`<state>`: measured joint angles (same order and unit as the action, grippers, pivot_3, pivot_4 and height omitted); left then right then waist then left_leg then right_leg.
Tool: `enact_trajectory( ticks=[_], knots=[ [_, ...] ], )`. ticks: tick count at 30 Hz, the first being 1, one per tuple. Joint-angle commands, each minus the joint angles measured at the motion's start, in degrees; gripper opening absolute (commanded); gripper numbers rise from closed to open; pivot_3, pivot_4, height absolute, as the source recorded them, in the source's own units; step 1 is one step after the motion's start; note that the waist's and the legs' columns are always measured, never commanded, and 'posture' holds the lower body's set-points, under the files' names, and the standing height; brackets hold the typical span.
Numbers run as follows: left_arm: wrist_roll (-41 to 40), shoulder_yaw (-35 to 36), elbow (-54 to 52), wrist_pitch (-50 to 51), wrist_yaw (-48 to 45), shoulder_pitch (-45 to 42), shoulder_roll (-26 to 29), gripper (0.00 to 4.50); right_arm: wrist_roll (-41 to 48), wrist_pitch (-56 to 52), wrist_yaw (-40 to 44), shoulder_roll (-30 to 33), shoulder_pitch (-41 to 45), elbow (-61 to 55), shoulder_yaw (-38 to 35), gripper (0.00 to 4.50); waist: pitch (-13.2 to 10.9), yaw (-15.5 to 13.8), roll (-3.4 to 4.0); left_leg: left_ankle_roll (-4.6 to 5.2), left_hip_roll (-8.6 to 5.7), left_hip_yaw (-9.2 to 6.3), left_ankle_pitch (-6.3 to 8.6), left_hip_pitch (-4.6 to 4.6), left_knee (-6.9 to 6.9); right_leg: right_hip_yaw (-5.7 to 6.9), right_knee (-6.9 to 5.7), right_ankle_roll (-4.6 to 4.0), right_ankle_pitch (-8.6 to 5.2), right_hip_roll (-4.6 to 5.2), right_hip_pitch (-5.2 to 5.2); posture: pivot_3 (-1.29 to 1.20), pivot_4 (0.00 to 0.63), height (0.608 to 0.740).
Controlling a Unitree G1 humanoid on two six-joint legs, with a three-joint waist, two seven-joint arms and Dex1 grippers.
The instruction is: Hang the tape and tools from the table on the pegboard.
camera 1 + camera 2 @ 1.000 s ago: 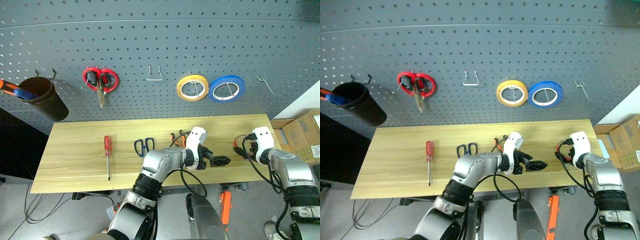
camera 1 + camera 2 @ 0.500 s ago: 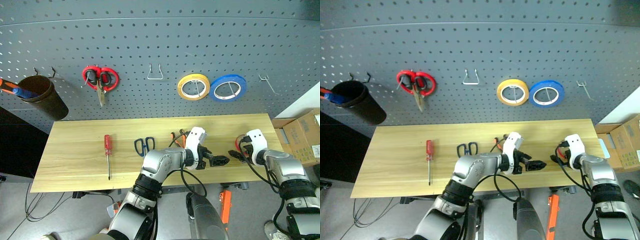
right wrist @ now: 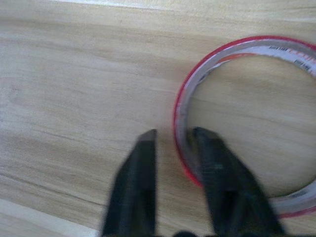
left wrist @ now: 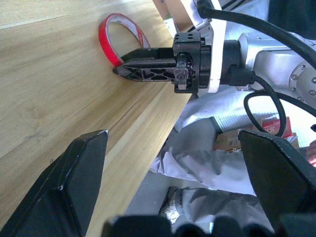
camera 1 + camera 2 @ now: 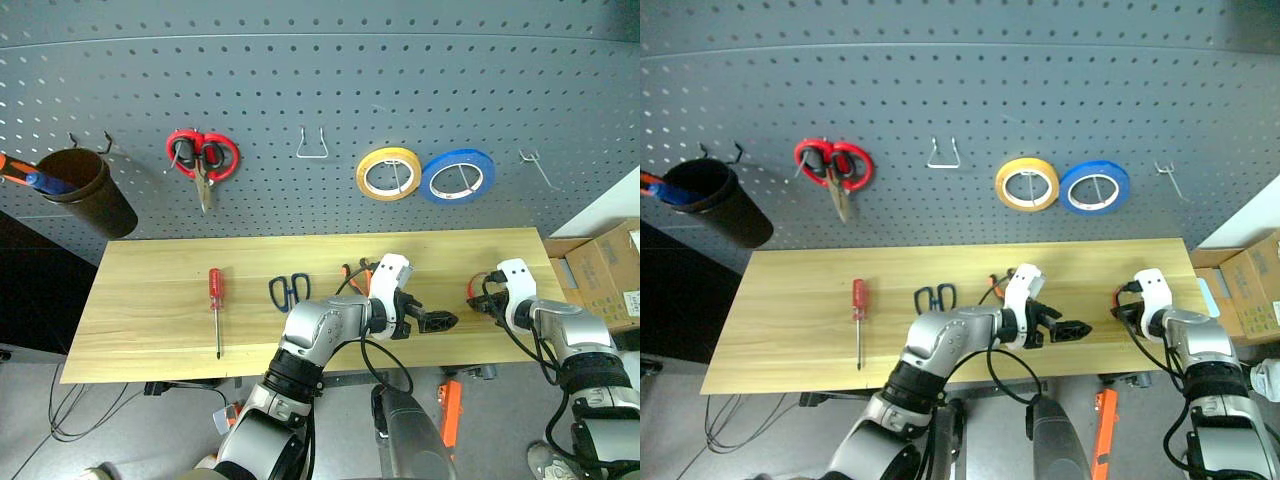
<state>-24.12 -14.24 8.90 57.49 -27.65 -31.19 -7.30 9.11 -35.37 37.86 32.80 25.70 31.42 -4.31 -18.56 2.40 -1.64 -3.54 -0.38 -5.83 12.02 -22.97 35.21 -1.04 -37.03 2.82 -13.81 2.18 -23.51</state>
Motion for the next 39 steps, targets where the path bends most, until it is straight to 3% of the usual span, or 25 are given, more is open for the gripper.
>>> enact_trajectory(
  ticks=[1,10,16,20,26,33,39],
  knots=[
    [-0.50,-0.35,-1.86,-0.32,-0.36,-0.42,-0.69,4.50,0.27,0.13,0.49,0.13,-0.76,-0.47,-0.23,0.03,0.00,-0.04,0.00,0.00,0.00,0.00,0.00,0.00,0.00,0.00,0.00,0.00,0.00,0.00,0.00,0.02,0.344,0.740],
    [-0.48,-0.60,-1.63,-2.01,-1.41,-1.69,-0.96,4.50,-0.99,2.03,-3.54,1.60,-4.72,-7.48,-1.56,0.03,0.01,-0.46,0.02,-0.02,0.00,-0.01,0.01,-0.02,0.00,0.01,0.03,0.01,-0.01,0.01,-0.01,-0.01,0.322,0.740],
    [-1.42,-2.16,-6.35,-2.93,-3.76,-2.89,-0.20,4.50,-1.23,-1.40,-12.06,0.01,-16.88,-30.88,-6.68,0.03,0.18,-0.54,0.30,-0.17,-0.04,0.02,0.06,-0.15,0.00,-0.02,0.03,0.14,-0.08,0.08,-0.15,-0.08,0.270,0.740],
    [-2.50,-2.18,-9.42,-2.49,-5.60,-3.71,0.45,4.50,-1.07,-6.28,-19.37,-5.06,-25.95,-48.58,-10.55,0.03,0.61,-0.49,0.67,-0.53,-0.02,0.02,-0.05,-0.34,0.02,0.00,0.02,0.17,-0.10,0.08,-0.34,-0.12,0.233,0.740],
    [-3.89,-1.36,-12.61,-4.09,-8.89,-6.55,1.72,4.50,-8.80,-1.31,-29.49,-11.09,-35.30,-66.37,-8.00,0.03,2.48,0.77,1.25,-0.64,-0.03,0.06,-0.08,-0.83,0.31,0.00,-0.09,0.19,-0.08,0.07,-0.78,-0.20,0.165,0.740],
    [-5.39,2.83,-13.80,-6.43,-7.86,-12.44,1.23,4.50,-17.70,9.02,-36.42,-12.87,-30.07,-66.88,-3.69,0.03,5.46,2.88,1.27,-0.36,-0.07,0.17,0.05,-0.81,0.88,-0.09,0.01,0.50,0.39,0.06,-0.55,-0.23,0.101,0.740],
    [-5.90,6.98,-13.15,-7.78,-5.33,-16.27,1.51,4.50,-17.94,16.12,-37.76,-13.50,-18.63,-55.71,-3.70,0.03,8.07,4.33,1.24,-0.17,-0.06,0.25,-0.11,-0.74,0.90,-0.17,0.02,0.38,0.67,0.00,-0.50,-0.21,0.056,0.740]
  ],
)
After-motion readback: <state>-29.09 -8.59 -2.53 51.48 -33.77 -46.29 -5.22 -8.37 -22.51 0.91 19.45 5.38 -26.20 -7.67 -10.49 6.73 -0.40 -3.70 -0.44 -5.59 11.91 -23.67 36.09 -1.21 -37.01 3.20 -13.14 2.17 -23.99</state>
